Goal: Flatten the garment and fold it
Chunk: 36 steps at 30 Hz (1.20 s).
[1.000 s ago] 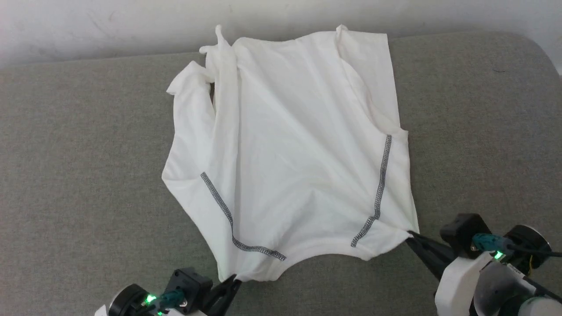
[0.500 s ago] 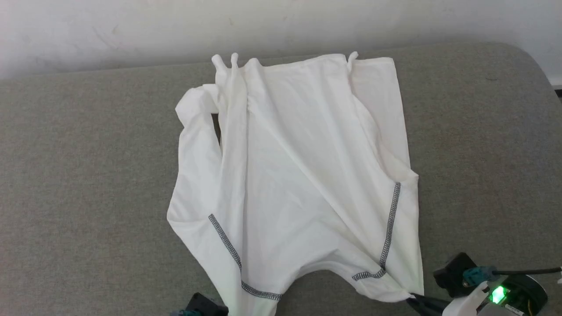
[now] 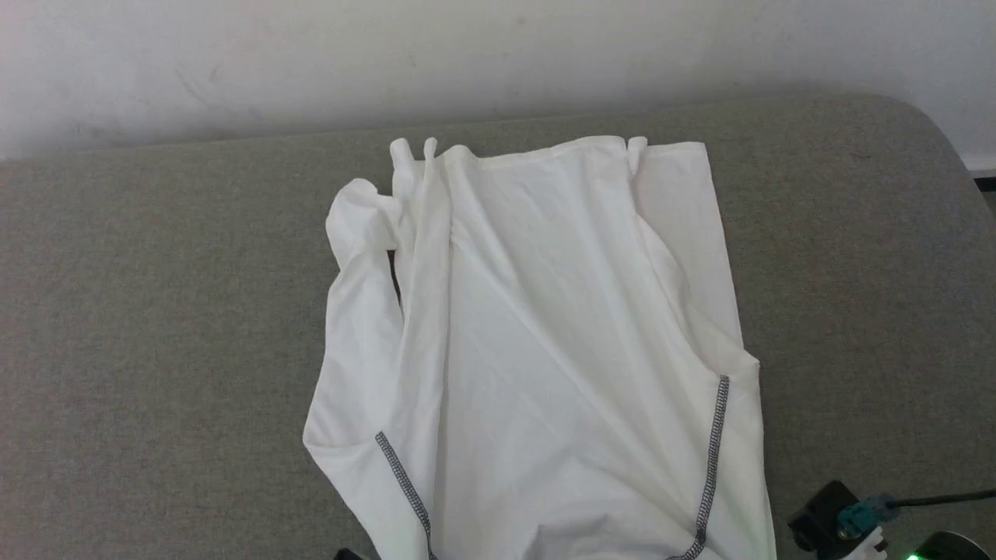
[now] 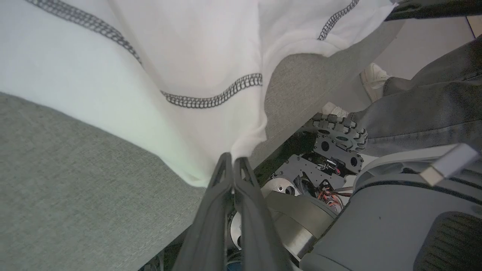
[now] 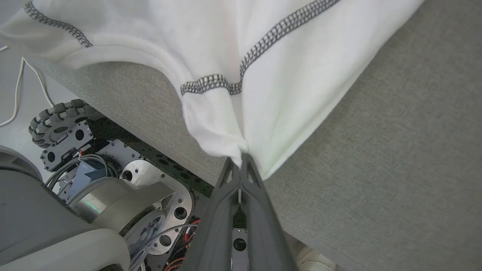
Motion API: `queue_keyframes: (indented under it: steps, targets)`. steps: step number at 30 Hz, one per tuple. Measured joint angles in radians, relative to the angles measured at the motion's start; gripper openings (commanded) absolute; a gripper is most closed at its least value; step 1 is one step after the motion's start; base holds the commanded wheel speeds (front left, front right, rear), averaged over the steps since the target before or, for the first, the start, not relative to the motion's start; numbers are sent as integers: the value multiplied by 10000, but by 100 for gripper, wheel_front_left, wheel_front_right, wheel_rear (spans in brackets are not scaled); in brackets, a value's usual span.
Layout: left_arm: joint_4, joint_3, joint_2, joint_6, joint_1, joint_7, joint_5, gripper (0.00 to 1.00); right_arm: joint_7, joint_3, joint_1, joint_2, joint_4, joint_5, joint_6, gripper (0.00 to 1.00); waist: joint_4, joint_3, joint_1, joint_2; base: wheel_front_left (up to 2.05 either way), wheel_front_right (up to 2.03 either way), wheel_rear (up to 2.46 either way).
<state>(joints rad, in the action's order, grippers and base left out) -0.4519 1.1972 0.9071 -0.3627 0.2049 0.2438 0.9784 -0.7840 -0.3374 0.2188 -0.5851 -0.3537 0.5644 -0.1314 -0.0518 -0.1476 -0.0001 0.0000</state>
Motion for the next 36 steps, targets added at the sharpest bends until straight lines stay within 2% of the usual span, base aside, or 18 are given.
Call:
queue_keyframes:
  steps: [5, 9, 19, 24, 25, 26, 27, 28, 29, 30, 31, 36]
  targets:
    - [479, -86, -234, 65, -2, -493, -36, 0, -25, 8, 123, 102, -107, -23, 0, 0, 30, 7, 0, 0, 0, 0, 0]
    - [1392, -251, -545, 199, 3, -1097, -146, 0, 686, -326, -56, 178, 82, -366, 0, 0, 40, -74, 1, 0, 0, 0, 0]
    - [3444, -336, -1398, 1068, 1, -1772, 77, 0, 2661, -1177, -1179, 527, 2309, -1062, 0, 0, 65, -176, 1, 0, 0, 0, 0]
    - [3691, -393, -1695, 1158, 5, -1933, 192, 0, 3110, -1453, -1409, 731, 2978, -1032, 0, 0, 97, -230, 1, 0, 0, 0, 0]
    - [3733, -407, -1745, 1160, 6, -1998, 190, 0, 3227, -1448, -1447, 775, 3055, -991, 0, 12, 97, -248, 1, 0, 0, 0, 0]
    - [3772, -422, -1785, 1160, 6, -2057, 190, 6, 3300, -1453, -1497, 802, 3114, -968, 0, 22, 97, -265, 1, 0, 0, 0, 0]
    - [3797, -439, -1822, 1164, 6, -2105, 194, 21, 3352, -1453, -1543, 813, 3162, -963, 0, 24, 98, -280, 1, 0, 0, 0, 0]
    - [3816, -468, -1854, 1162, 6, -2157, 194, 31, 3384, -1415, -1563, 849, 3196, -907, 0, 29, 99, -295, 1, 0, 0, 0, 0]
    - [3822, -502, -1885, 1160, 5, -2215, 211, 42, 3425, -1367, -1564, 892, 3212, -853, 0, 38, 100, -307, 1, 0, 0, 0, 0]
    - [3810, -562, -1914, 1154, 4, -2299, 255, 100, 3442, -1325, -1563, 922, 3206, -794, 0, 56, 105, -316, 1, 0, 0, 0, 0]
    - [3777, -640, -1935, 1137, 3, -2405, 286, 100, 3438, -1277, -1553, 945, 3162, -679, 0, 100, 115, -325, 1, 0, 0, 0, 0]
    - [3127, -1154, -1864, 1018, -308, -2780, 922, 100, 3005, -466, -1225, 976, 2439, 65, 0, 100, 196, -362, 1, 0, 0, 0, 0]
